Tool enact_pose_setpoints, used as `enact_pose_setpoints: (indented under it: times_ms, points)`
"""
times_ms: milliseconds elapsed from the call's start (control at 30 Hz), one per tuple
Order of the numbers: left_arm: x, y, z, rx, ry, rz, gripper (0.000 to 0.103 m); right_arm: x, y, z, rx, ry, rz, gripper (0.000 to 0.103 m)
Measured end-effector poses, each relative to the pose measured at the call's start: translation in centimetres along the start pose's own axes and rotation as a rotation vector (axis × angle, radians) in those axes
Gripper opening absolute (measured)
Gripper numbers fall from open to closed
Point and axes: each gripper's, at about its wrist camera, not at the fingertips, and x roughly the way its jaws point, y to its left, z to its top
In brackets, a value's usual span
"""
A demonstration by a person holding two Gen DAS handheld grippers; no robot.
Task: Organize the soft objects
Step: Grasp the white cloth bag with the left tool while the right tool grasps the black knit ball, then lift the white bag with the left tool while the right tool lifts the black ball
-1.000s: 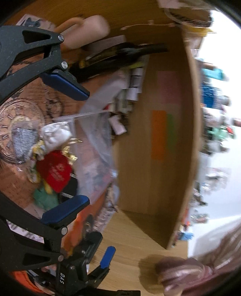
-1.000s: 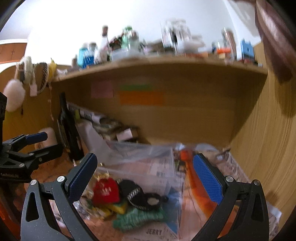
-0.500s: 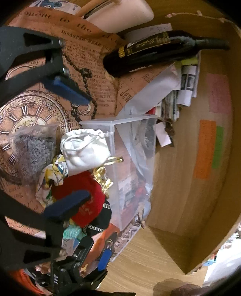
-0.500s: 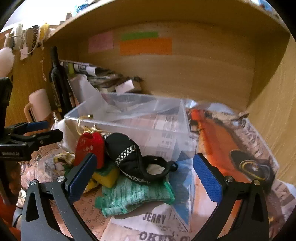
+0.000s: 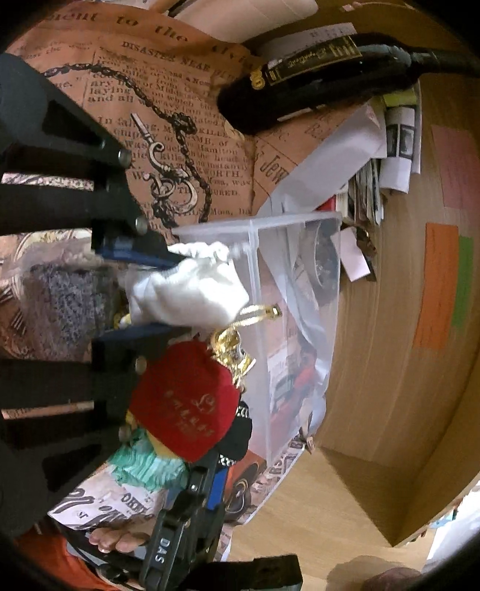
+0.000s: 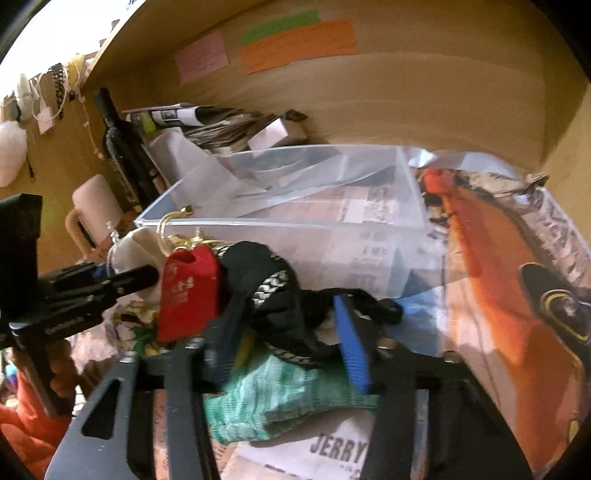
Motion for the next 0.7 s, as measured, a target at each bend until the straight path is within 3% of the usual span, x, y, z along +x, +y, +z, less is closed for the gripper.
enact_pose_setpoints:
  times_ms: [133,700]
  points:
    - [-0.6,-0.3,0.1,0.014,-0.022,0.0,0.019,-0.1,0.3,0.0,-0.008,-0.006,-0.003,0.017]
    - [-5.8,-0.6,3.6,0.059,-0.202,0.05,0.014,-5.7,1.1,2.8,-0.054,-0.225,-0.07,0.011]
